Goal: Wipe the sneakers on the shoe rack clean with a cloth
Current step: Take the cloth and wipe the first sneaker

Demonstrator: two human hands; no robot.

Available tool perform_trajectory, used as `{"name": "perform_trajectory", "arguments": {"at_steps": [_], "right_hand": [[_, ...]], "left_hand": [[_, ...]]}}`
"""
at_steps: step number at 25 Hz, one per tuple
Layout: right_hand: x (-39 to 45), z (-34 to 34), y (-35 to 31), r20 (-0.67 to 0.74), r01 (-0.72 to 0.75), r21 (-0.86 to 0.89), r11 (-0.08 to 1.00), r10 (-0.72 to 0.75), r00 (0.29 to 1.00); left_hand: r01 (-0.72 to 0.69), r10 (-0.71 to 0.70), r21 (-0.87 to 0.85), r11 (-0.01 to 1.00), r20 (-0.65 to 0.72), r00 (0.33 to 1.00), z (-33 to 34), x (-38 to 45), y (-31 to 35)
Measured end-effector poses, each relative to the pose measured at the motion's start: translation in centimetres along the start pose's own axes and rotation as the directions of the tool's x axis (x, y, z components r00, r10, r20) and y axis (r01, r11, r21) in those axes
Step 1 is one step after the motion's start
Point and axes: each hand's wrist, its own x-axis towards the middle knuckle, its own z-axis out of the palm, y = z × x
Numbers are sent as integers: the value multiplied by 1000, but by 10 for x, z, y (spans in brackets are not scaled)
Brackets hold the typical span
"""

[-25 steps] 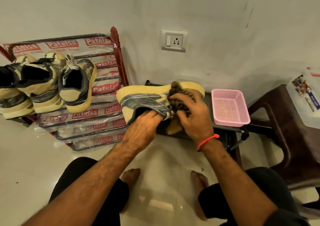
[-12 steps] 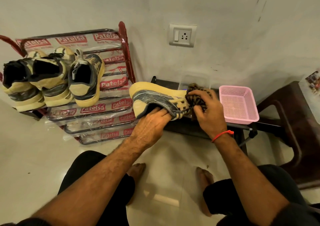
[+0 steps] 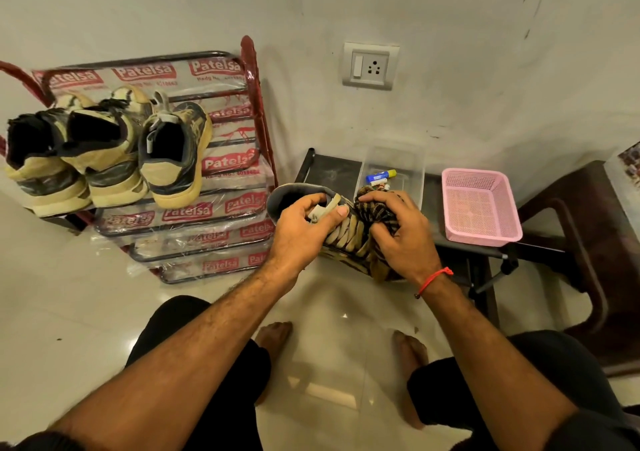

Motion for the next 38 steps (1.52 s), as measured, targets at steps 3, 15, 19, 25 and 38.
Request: {"name": "perform_trajectory", "arguments": {"at_steps": [3,15,19,25,38], "right_hand": [[2,-4,-9,35,16,86,996,-19,999],[4,15,-27,4,-24,444,896,25,1000],[4,9,-29,105,-18,354,935,-21,994],[29,-2,-24,-108,-5,63,998,12,994],[52,-33,-20,-232,-16,-127,992,-14,973]], "left_hand": [[-151,163,181,972,-54,985,-12,4,4],[-132,143,-188,973,45,989,-27,11,-2],[-130,128,-143,981,-24,991,-27,11,2],[-127,134,-161,979,34,990,-19,8,4],[-210,236,-116,971,311,921,-39,10,-4]]}}
